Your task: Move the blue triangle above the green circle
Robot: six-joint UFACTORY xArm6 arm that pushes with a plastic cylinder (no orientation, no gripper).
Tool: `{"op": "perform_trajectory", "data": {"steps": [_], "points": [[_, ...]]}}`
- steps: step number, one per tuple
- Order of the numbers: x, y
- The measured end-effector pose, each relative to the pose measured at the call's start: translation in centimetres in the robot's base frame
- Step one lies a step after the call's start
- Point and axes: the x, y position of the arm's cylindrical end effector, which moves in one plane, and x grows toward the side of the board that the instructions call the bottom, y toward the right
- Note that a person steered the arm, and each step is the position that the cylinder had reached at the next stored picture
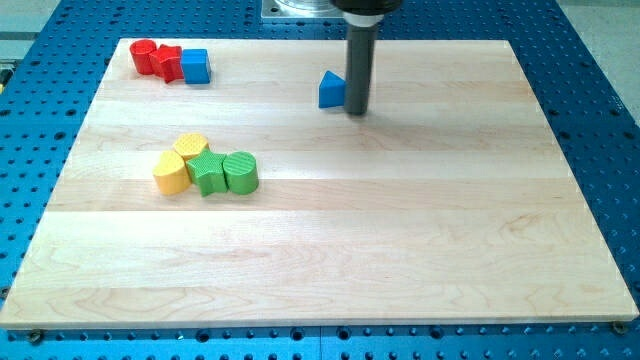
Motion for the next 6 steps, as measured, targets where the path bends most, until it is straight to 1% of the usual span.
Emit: {"op": "perform_trajectory", "data": {"steps": [1,2,3,5,6], "points": [[-1.0,1.9],[-2.3,-1.0],[-2.8,-7.2],[-2.8,-21.7],[-3.5,-21.1]]}}
